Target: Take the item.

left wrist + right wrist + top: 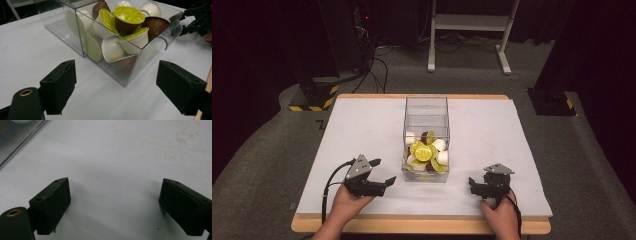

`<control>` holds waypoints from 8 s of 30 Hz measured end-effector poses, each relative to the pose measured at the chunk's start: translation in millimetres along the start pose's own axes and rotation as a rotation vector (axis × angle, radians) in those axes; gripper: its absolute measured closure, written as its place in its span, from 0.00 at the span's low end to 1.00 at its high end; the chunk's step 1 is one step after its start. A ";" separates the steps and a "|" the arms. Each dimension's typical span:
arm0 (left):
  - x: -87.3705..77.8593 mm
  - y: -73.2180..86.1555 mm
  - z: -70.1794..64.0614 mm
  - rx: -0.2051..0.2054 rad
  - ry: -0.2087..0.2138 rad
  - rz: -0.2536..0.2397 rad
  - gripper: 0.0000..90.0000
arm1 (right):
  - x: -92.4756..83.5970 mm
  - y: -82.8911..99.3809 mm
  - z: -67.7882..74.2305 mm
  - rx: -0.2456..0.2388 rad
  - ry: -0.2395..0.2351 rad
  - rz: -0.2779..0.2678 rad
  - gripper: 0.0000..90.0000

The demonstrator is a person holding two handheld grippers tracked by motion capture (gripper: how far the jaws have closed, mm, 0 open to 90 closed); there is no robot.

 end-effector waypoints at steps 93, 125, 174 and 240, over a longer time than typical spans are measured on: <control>114.7 -30.1 -6.1 0.010 0.059 0.082 0.24 | 0.0 0.1 -0.1 -0.001 -0.001 -0.001 0.12; 120.5 -23.2 -6.0 0.055 0.028 0.095 0.41 | -0.1 0.1 -0.1 -0.001 -0.001 -0.001 0.12; 81.9 -40.6 -2.4 -0.039 0.084 -0.047 0.42 | 0.0 0.0 0.0 0.000 -0.001 0.000 0.12; -0.8 -34.8 58.9 -0.056 -0.105 -0.107 0.42 | 0.2 0.0 -0.4 0.001 -0.002 0.000 0.12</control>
Point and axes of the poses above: each handheld gripper's, and its own axes: x roughly forward along the jaws, y roughly out of its underside, z roughly to its left, the point moved 1 cm from there along x, roughly forward along the jaws, and after that the axes turned 15 degrees about y, right-handed, at the moved point
